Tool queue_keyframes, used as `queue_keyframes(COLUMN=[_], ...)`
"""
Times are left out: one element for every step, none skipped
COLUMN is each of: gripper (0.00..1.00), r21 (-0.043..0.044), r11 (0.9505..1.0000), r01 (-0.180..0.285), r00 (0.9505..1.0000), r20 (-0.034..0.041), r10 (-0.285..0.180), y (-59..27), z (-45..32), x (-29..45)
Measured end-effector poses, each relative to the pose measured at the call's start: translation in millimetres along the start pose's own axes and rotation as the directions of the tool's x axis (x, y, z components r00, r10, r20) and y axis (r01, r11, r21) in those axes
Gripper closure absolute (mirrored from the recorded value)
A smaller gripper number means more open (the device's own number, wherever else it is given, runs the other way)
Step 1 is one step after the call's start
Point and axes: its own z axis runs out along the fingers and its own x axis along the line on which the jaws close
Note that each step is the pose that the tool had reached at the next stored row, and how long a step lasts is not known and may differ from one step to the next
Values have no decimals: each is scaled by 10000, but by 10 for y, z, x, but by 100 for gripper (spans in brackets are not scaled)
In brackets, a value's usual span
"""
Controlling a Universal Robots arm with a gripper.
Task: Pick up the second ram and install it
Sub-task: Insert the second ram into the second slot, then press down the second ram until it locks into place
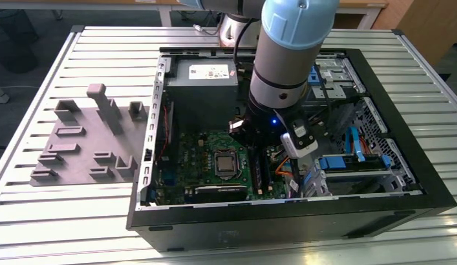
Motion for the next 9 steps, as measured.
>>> queue_keyframes(gripper=[86, 86, 86, 86, 86, 86, 86, 86, 86], r21=[0, -1, -1, -2, -2, -2, -2, -2, -2], r11=[10000, 10000, 10000, 10000, 10000, 10000, 10000, 10000, 10000], r01=[0, 0, -1, 0, 0, 0, 0, 0, 0], r00=[10000, 10000, 10000, 10000, 10000, 10000, 10000, 10000, 10000], r20=[0, 0, 0, 1, 1, 0, 1, 0, 0], r10=[0, 0, 1, 0, 0, 0, 0, 0, 0], y=[0, 0, 0, 0, 0, 0, 0, 0, 0], z=[1, 2, 2, 3, 3, 3, 3, 3, 3], x=[0, 0, 0, 0, 0, 0, 0, 0, 0])
